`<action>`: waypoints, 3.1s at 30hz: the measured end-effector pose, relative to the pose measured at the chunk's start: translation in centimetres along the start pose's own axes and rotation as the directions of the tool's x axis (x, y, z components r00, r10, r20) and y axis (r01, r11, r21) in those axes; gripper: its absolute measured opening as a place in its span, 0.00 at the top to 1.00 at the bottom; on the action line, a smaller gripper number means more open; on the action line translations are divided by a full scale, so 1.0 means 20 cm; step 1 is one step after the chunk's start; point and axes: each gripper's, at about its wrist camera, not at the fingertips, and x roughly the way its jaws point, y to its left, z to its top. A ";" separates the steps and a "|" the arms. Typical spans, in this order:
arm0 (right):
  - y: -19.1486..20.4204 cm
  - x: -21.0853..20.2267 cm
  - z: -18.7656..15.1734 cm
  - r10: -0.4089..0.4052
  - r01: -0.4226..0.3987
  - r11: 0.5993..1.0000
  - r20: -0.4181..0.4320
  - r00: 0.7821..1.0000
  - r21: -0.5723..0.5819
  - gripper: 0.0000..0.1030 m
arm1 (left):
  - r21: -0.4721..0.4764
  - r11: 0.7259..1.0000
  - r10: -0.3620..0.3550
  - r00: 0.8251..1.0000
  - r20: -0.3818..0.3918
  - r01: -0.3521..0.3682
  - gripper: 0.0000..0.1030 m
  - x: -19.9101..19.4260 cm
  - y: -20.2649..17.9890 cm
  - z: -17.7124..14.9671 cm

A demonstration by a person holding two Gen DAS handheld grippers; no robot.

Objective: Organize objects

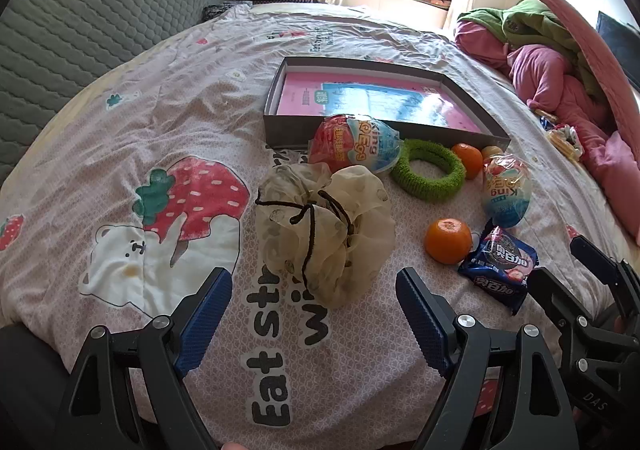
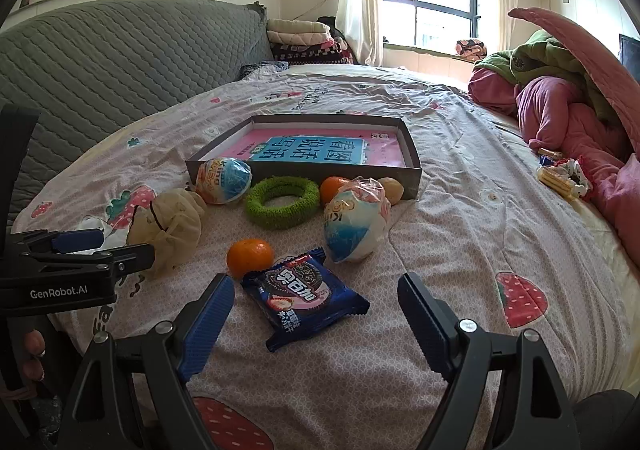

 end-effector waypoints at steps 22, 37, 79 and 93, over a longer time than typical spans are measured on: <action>-0.01 0.13 -0.03 0.042 -0.049 0.996 -0.091 0.995 -0.080 0.19 | 0.006 1.000 0.005 1.000 0.000 -0.005 0.18 0.07 0.05 0.00; -0.04 0.32 -0.03 0.079 -0.097 0.991 -0.177 0.981 -0.090 0.19 | -0.021 0.997 -0.078 0.997 -0.002 0.077 0.17 0.28 0.11 0.10; 0.00 0.14 0.03 0.153 -0.151 0.983 0.006 0.988 -0.100 0.45 | 0.097 0.973 -0.222 0.961 0.163 0.208 0.82 0.12 -0.04 0.15; -0.09 0.17 0.28 0.120 -0.113 0.990 0.084 0.989 -0.081 0.45 | 0.099 0.976 -0.211 0.958 0.195 0.194 0.82 0.10 -0.08 0.33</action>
